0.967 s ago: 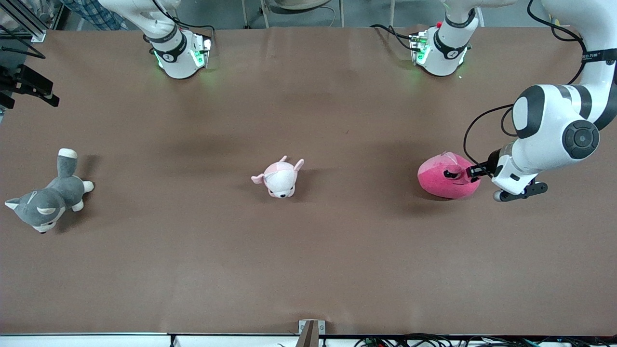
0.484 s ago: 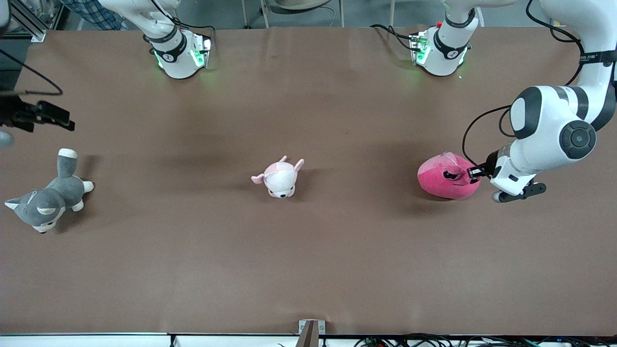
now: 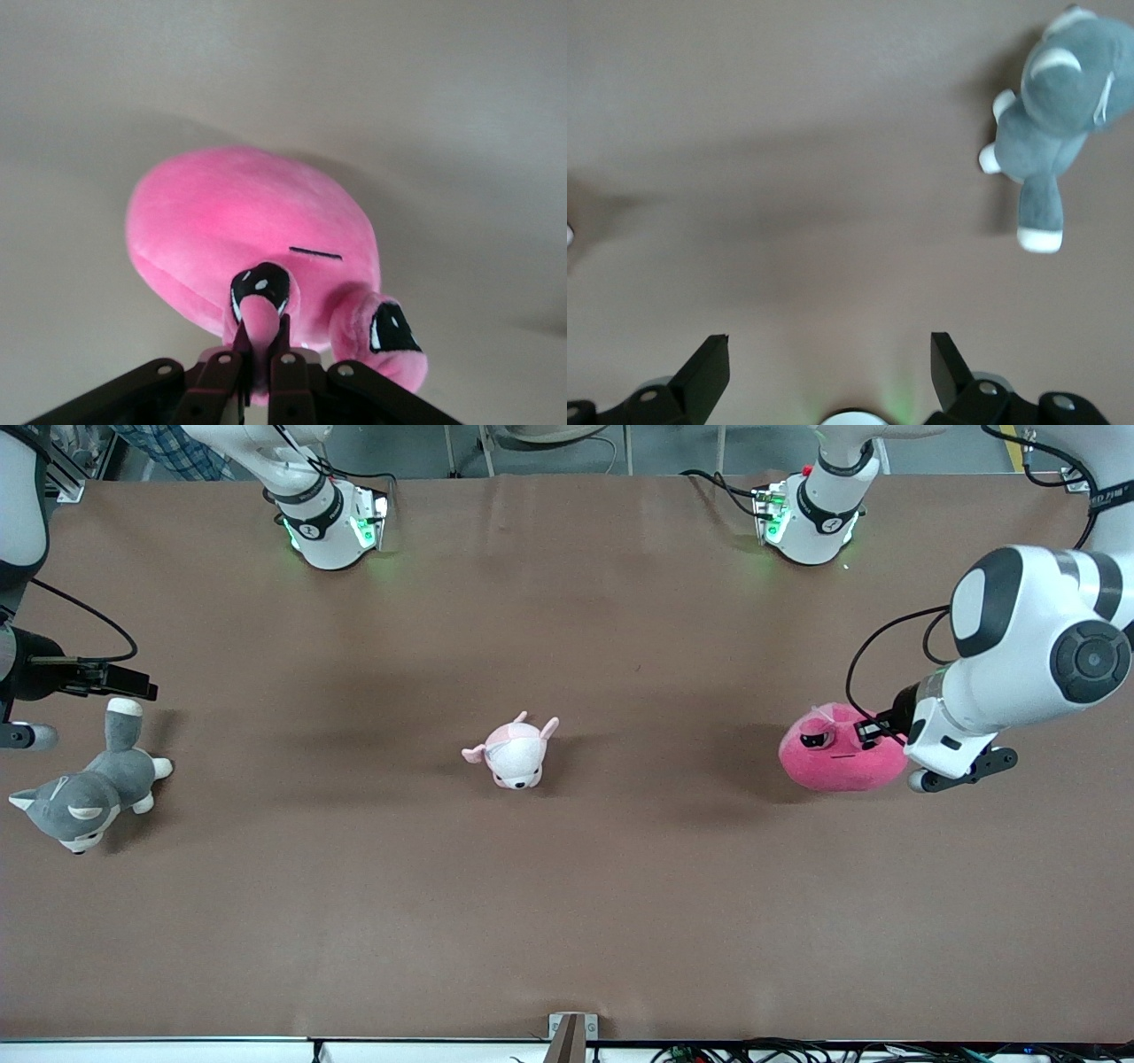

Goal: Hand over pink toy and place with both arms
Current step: 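Lift the pink plush with the left gripper while the right gripper approaches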

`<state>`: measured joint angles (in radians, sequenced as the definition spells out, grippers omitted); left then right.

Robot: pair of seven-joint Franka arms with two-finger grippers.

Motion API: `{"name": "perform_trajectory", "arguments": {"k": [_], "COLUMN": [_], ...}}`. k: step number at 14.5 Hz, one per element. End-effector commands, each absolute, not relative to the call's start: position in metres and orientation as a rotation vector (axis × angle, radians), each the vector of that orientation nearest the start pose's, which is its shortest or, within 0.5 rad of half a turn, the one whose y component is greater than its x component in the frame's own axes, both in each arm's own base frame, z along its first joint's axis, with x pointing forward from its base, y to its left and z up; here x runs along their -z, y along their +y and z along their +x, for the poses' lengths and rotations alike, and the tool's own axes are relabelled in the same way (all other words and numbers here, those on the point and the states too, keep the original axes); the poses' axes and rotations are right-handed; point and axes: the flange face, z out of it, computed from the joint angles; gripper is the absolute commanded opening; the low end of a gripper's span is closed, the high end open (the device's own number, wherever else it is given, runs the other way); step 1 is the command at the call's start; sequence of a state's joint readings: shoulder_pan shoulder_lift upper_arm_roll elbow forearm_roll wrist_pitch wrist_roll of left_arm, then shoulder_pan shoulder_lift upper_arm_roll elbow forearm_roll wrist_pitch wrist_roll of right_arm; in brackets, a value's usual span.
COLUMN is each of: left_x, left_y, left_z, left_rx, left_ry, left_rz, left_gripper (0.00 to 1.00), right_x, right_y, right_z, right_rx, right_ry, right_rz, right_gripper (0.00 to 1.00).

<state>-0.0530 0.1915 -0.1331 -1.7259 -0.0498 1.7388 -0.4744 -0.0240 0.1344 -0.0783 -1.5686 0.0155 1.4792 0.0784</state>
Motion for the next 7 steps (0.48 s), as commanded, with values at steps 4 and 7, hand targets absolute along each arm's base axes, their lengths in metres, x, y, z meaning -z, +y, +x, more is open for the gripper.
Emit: {"name": "perform_trajectory", "arguments": {"k": [4, 7], "left_x": [-0.569, -0.596], "left_y": [-0.210, -0.280], "left_z": [0.572, 0.543], "left_rx": [-0.282, -0.288], "left_ry": [-0.614, -0.698], "left_rz": [-3.202, -3.224], "left_gripper": [0.01, 0.01], "right_x": [-0.556, -0.563], "right_y": [0.074, 0.147], "right_z": [0.565, 0.553], "right_rx": [-0.435, -0.521], "right_ry": [1.031, 1.249], "right_rz": [-2.870, -2.707], "right_gripper": [1.00, 1.00]}}
